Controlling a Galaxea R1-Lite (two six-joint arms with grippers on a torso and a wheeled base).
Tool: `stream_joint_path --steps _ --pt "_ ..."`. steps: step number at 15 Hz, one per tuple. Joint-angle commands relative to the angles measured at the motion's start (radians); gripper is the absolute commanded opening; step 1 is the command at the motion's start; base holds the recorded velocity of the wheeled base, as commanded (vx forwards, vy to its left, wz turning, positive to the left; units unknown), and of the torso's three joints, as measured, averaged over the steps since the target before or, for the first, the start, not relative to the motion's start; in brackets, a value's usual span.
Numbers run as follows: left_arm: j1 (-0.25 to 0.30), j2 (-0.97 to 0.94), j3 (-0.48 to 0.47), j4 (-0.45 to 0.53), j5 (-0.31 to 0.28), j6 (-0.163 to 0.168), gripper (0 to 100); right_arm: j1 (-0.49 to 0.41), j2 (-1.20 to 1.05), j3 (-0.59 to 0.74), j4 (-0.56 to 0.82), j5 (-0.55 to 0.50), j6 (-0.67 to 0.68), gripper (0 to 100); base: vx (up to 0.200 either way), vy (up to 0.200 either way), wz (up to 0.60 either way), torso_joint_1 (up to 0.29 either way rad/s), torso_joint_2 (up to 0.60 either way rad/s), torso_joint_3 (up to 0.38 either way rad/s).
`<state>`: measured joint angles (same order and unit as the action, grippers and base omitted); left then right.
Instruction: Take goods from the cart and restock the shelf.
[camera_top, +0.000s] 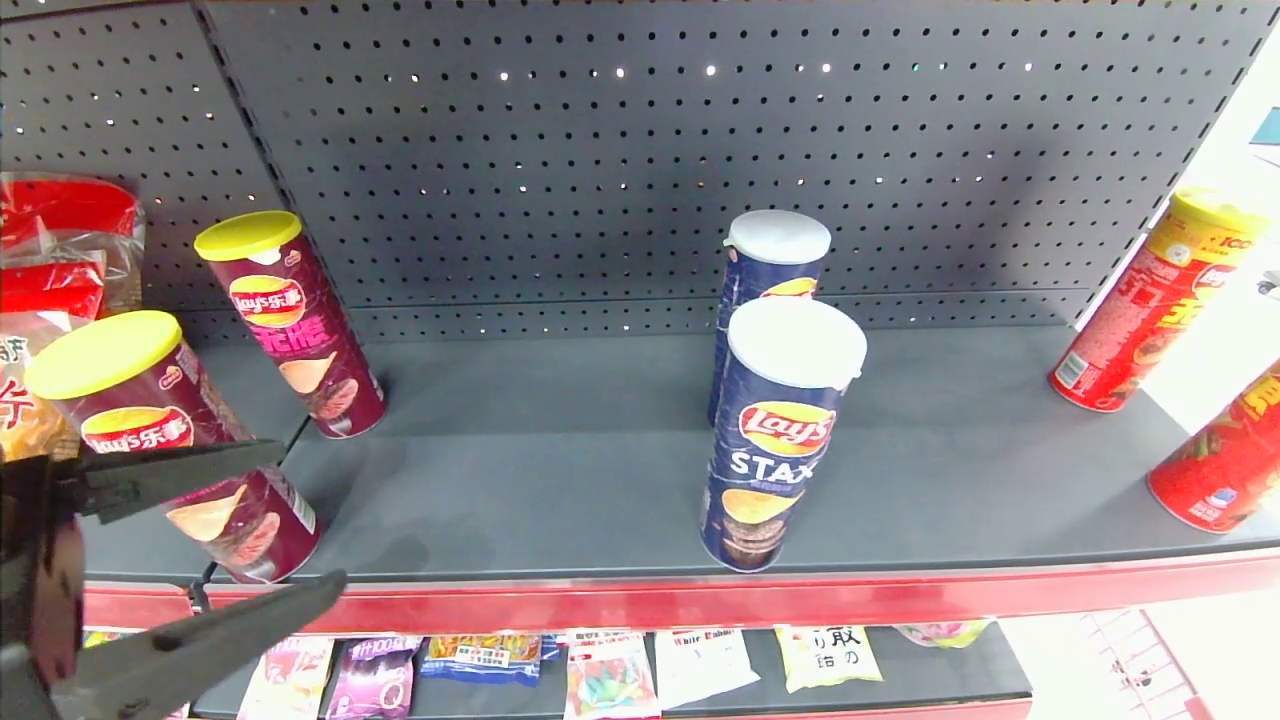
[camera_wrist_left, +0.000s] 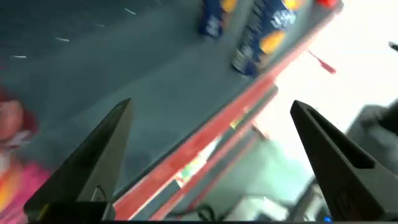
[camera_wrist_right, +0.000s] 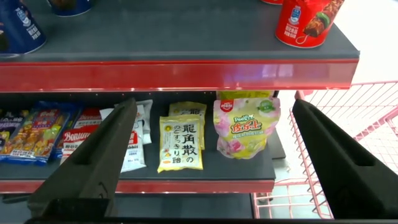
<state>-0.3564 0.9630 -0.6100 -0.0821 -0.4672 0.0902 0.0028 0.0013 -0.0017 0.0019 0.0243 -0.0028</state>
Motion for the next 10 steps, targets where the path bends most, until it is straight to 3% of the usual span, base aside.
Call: stream_joint_path --steps 1,2,3,6,10 --pt "-0.065 0.091 -0.001 -0.001 0.001 0.009 100 0.000 0.000 0.000 0.000 0.000 0.000 100 0.000 0.000 0.00 0.000 0.00 0.000" --pt "-0.159 0.149 -0.008 -0.001 0.062 0.013 100 0.000 0.000 0.000 0.000 0.000 0.000 100 0.000 0.000 0.00 0.000 0.00 0.000" --pt "-0.199 0.192 -0.019 -0.001 0.081 0.037 100 0.000 -0.001 0.000 0.000 0.000 0.000 100 0.000 0.000 0.00 0.000 0.00 0.000" --pt "-0.213 0.322 -0.057 -0.002 0.108 0.151 100 0.000 0.000 0.000 0.001 0.000 0.000 100 0.000 0.000 0.00 0.000 0.00 0.000" --pt "-0.213 0.523 -0.177 -0.025 0.108 0.210 100 0.000 0.000 0.000 0.000 0.000 0.000 100 0.000 0.000 0.00 0.000 0.00 0.000"
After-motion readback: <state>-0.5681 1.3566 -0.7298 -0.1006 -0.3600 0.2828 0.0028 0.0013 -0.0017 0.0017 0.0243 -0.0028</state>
